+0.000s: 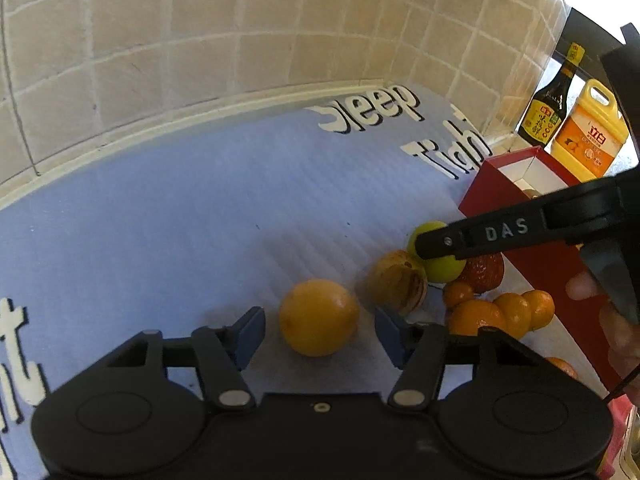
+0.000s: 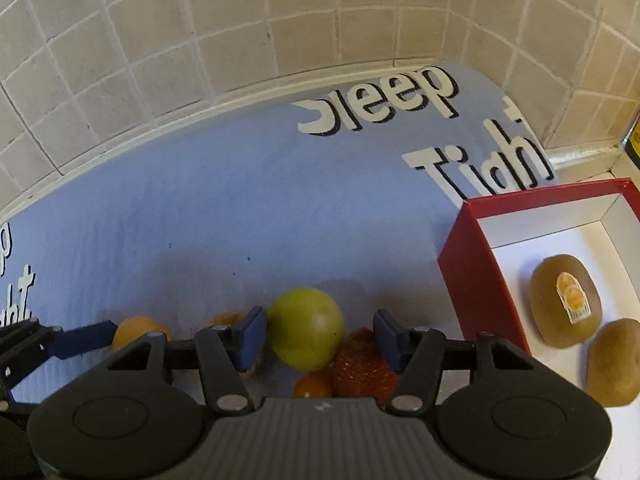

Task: Organize fruits
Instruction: 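Grasp the green apple with the right tool while the left grasps the pear, then lower the apple and pear into the box and open both tools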

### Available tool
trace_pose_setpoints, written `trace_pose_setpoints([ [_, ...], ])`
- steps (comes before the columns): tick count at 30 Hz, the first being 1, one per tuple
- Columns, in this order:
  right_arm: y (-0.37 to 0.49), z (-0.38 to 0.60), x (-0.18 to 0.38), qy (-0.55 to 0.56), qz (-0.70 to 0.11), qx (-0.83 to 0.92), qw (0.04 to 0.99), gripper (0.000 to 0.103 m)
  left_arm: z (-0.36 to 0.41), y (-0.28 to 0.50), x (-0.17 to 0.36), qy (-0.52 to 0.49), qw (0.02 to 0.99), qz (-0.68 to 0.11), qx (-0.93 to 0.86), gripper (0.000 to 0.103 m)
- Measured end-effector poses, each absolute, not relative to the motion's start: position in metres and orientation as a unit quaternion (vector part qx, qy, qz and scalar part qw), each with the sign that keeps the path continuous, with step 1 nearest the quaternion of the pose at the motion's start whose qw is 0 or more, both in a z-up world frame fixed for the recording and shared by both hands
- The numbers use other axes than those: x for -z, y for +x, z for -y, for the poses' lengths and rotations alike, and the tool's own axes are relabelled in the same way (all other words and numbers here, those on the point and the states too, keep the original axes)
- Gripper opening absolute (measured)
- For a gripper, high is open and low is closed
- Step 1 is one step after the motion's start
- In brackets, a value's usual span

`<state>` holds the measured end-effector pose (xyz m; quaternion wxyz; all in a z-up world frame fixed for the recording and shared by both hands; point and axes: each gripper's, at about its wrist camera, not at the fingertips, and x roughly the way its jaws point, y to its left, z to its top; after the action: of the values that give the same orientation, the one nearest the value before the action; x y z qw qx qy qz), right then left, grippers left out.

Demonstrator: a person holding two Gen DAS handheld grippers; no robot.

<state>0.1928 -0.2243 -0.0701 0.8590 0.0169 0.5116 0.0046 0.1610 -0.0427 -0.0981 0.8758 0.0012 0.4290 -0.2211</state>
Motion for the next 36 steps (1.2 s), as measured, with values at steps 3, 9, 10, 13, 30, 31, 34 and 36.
trace_pose_setpoints([
  [3,0.198,0.225,0.074,0.011,-0.513,-0.004,0.858,0.063,0.048,0.163,0.101,0.008,0.874,-0.435,0.218,0.068],
  [9,0.201,0.221,0.079,-0.013,-0.512,-0.019,0.859,0.062,0.053,0.162,0.103,0.018,0.874,-0.44,0.207,0.052],
  [10,0.201,0.221,0.079,-0.017,-0.511,-0.023,0.859,0.059,0.054,0.162,0.103,0.02,0.874,-0.439,0.207,0.051],
  [13,0.197,0.218,0.076,-0.02,-0.506,-0.038,0.861,0.047,0.054,0.161,0.1,0.021,0.877,-0.436,0.202,0.05],
  [30,0.132,0.331,-0.039,0.129,-0.371,0.033,0.919,0.046,0.113,0.14,-0.002,0.082,0.906,-0.304,0.284,0.05],
  [31,0.127,0.345,-0.045,0.133,-0.36,0.05,0.922,0.046,0.125,0.14,-0.008,0.086,0.904,-0.294,0.299,0.05],
  [34,0.116,0.385,-0.056,0.144,-0.338,0.098,0.925,0.046,0.165,0.14,-0.02,0.101,0.893,-0.274,0.344,0.05],
  [36,0.113,0.413,-0.056,0.159,-0.332,0.125,0.921,0.046,0.193,0.137,-0.021,0.113,0.882,-0.265,0.372,0.05],
])
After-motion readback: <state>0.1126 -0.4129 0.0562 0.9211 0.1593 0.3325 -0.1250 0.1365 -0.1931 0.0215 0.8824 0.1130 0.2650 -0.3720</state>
